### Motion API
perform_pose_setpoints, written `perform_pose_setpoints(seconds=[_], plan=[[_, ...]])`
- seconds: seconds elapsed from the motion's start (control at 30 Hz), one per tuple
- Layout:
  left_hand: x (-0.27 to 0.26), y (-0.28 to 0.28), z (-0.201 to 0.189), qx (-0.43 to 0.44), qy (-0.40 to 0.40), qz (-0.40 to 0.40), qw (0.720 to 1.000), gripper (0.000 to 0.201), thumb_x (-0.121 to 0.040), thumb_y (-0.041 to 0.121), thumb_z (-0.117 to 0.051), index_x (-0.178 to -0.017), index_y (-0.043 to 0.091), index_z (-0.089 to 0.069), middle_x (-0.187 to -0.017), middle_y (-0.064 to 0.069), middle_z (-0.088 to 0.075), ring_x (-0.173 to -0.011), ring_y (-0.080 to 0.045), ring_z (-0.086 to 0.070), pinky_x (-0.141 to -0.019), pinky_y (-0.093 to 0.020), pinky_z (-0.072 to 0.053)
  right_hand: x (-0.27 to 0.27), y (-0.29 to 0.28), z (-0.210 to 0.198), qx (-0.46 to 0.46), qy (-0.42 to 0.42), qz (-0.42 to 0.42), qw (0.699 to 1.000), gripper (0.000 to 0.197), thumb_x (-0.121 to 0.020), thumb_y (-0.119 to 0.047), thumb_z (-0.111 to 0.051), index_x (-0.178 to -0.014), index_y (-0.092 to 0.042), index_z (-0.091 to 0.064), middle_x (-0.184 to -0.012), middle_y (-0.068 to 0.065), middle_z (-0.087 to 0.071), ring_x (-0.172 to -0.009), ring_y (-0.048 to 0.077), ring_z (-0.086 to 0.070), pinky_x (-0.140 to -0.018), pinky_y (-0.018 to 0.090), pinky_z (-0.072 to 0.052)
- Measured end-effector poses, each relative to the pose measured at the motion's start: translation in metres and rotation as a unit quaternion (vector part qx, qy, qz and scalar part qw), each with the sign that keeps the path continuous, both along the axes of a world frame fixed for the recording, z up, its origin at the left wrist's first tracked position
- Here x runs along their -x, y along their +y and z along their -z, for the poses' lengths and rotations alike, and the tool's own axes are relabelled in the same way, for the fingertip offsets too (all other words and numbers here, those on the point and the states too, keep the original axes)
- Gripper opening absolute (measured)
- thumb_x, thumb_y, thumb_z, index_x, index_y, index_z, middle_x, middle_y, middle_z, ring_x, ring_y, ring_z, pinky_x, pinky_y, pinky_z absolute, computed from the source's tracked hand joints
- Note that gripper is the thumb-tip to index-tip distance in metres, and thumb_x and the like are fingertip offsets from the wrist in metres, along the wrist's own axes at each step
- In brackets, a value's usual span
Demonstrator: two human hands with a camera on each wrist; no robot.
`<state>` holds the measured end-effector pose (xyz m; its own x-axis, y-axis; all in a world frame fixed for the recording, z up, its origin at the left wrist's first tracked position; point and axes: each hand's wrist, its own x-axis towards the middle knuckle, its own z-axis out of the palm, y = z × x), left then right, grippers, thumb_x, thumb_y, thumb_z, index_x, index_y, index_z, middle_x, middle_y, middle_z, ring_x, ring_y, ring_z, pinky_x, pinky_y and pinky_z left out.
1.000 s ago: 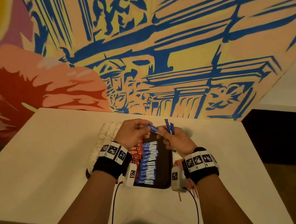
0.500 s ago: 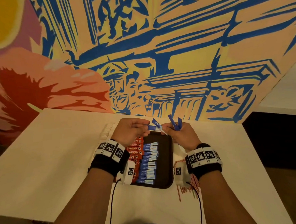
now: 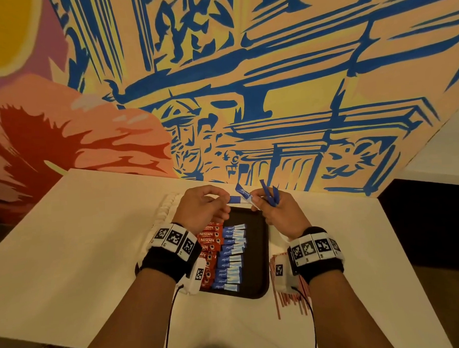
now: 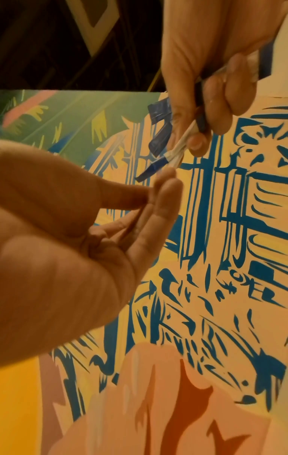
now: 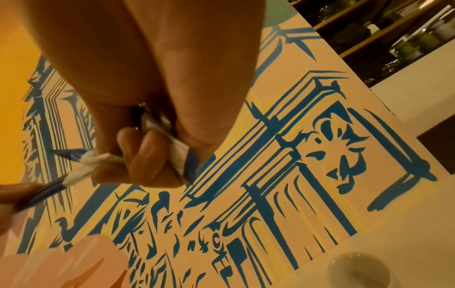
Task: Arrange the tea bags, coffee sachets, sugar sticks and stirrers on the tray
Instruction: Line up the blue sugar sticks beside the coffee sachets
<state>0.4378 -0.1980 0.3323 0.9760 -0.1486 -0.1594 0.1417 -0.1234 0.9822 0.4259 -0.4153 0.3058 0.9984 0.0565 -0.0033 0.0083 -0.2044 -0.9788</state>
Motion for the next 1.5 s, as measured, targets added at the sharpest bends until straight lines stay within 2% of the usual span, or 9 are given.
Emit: perform_pose_setpoints(seconds=[0.2,0.3,0.4,0.57,0.67,0.8,1.1,1.33,1.5], plan=[[0.001,-0.002,-0.006,0.084,0.010,-0.011,0.996,0.016,-0.090,0.010,-0.070,-0.101,-0.003,-0.070,-0.090,-0.017,-0.076,-0.082,-0.025,-0.074,-0.073,-0.027,-0.061,0.001,-0.002,-0.002,-0.011,0.011,-0.012,1.000,0.014,-0.099,-0.027,-0.063,-0.111,-0.022,-0.069,-0.073,-0.012,-0.063,-0.062,0.007,-0.051,-0.054,0.023,-0.042],[0.000,0.001,-0.004,0.092,-0.012,-0.022,0.995,0.017,-0.087,-0.002,-0.071,-0.103,-0.003,-0.065,-0.090,-0.021,-0.075,-0.086,-0.029,-0.074,-0.076,-0.030,-0.062,0.002,-0.006,-0.006,-0.015,0.018,0.007,1.000,0.016,-0.098,-0.027,-0.065,-0.113,-0.026,-0.070,-0.085,-0.010,-0.068,-0.075,0.004,-0.059,-0.059,0.020,-0.045],[0.000,0.002,-0.002,0.075,-0.040,-0.031,0.996,0.027,-0.086,0.001,-0.074,-0.110,0.004,-0.063,-0.089,-0.018,-0.076,-0.087,-0.028,-0.075,-0.078,-0.033,-0.061,0.005,-0.011,-0.006,-0.036,0.022,0.031,0.999,0.014,-0.098,-0.023,-0.065,-0.109,-0.022,-0.073,-0.083,-0.009,-0.066,-0.061,0.001,-0.051,-0.055,0.018,-0.041],[-0.001,0.003,0.003,0.047,-0.060,-0.049,0.996,0.030,-0.084,0.002,-0.076,-0.113,0.009,-0.070,-0.088,-0.010,-0.077,-0.088,-0.023,-0.074,-0.077,-0.028,-0.060,0.005,-0.016,-0.005,-0.098,0.033,0.066,0.993,0.012,-0.097,-0.022,-0.066,-0.097,-0.013,-0.073,-0.081,0.014,-0.055,-0.057,0.011,-0.039,-0.054,0.028,-0.033],[0.001,0.000,0.002,0.042,-0.063,-0.046,0.996,0.022,-0.084,0.001,-0.076,-0.106,0.006,-0.074,-0.087,-0.008,-0.077,-0.083,-0.018,-0.074,-0.069,-0.020,-0.056,0.005,-0.015,-0.007,-0.089,0.029,0.049,0.994,0.013,-0.097,-0.024,-0.066,-0.098,-0.014,-0.073,-0.072,0.003,-0.058,-0.056,0.010,-0.040,-0.056,0.029,-0.035],[0.002,-0.005,0.001,0.078,-0.036,-0.026,0.996,0.019,-0.084,-0.001,-0.074,-0.102,0.005,-0.073,-0.090,-0.014,-0.077,-0.086,-0.024,-0.074,-0.074,-0.027,-0.059,0.004,-0.009,-0.008,-0.039,0.037,0.010,0.999,0.010,-0.098,-0.026,-0.065,-0.098,-0.019,-0.072,-0.059,-0.015,-0.054,-0.055,0.006,-0.043,-0.057,0.024,-0.038],[0.005,-0.003,-0.001,0.094,-0.003,0.047,0.994,0.021,-0.093,0.005,-0.066,-0.114,0.004,-0.069,-0.096,-0.020,-0.074,-0.084,-0.026,-0.073,-0.076,-0.028,-0.061,0.004,-0.004,-0.009,0.067,0.006,-0.032,0.997,0.008,-0.096,-0.025,-0.068,-0.093,-0.024,-0.076,-0.093,-0.007,-0.075,-0.076,-0.008,-0.063,-0.074,0.019,-0.042],[0.002,-0.001,0.002,0.054,-0.037,0.102,0.993,0.038,-0.078,0.026,-0.075,-0.112,0.008,-0.073,-0.089,-0.014,-0.074,-0.080,-0.022,-0.071,-0.077,-0.030,-0.060,-0.003,-0.004,-0.012,0.110,-0.001,-0.050,0.993,0.011,-0.095,-0.025,-0.070,-0.095,-0.018,-0.078,-0.089,-0.006,-0.075,-0.085,0.000,-0.066,-0.078,0.013,-0.044],[-0.013,0.001,0.012,-0.032,-0.068,0.081,0.994,0.013,-0.088,0.011,-0.074,-0.101,0.009,-0.076,-0.080,-0.015,-0.074,-0.071,-0.016,-0.070,-0.069,-0.023,-0.058,-0.007,-0.004,-0.010,0.073,0.003,-0.035,0.997,0.013,-0.092,-0.026,-0.073,-0.091,-0.015,-0.079,-0.083,-0.005,-0.076,-0.079,-0.003,-0.067,-0.071,0.004,-0.043]])
